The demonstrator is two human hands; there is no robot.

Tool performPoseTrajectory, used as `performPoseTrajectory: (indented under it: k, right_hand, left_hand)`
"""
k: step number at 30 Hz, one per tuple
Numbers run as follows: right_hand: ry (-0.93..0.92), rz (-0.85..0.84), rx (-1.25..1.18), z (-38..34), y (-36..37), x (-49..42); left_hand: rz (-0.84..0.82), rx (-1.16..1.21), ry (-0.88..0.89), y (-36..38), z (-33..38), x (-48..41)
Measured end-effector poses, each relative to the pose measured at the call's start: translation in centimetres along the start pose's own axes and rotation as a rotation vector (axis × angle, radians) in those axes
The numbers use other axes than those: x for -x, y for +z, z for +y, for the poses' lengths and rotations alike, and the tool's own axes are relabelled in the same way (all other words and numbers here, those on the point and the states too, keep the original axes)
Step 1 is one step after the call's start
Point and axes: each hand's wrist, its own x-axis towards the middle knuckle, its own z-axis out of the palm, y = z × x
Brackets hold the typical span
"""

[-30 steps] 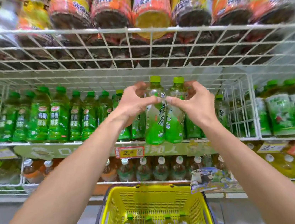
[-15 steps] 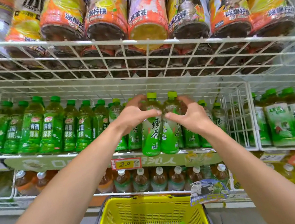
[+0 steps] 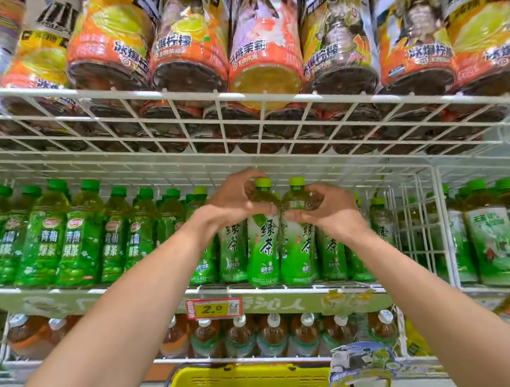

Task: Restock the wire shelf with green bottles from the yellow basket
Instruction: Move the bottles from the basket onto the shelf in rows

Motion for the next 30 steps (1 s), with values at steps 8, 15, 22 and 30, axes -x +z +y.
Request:
performPoseTrajectory:
  k: [8, 15, 22, 30]
  right_hand:
    - [0.021, -0.136, 0.171, 0.9, 2.2, -2.2]
    - [0.016, -0.105, 0.184, 2.1, 3.0, -3.0]
    - [0.036, 0.055, 0.148, 2.2, 3.6, -2.9]
    - [0.074, 0.043, 0.17, 2.3, 4.2, -1.9]
  left_hand:
    - [-0.19, -0.325, -0.052, -1.7, -1.0, -3.1]
    - [-0.284, -0.497, -0.053, -1.0, -1.8, -5.6]
    - [-0.288, -0.503, -0.072, 0.2, -3.0, -6.7]
    - [-0.269, -0.51, -0.09, 0.6, -2.9, -6.1]
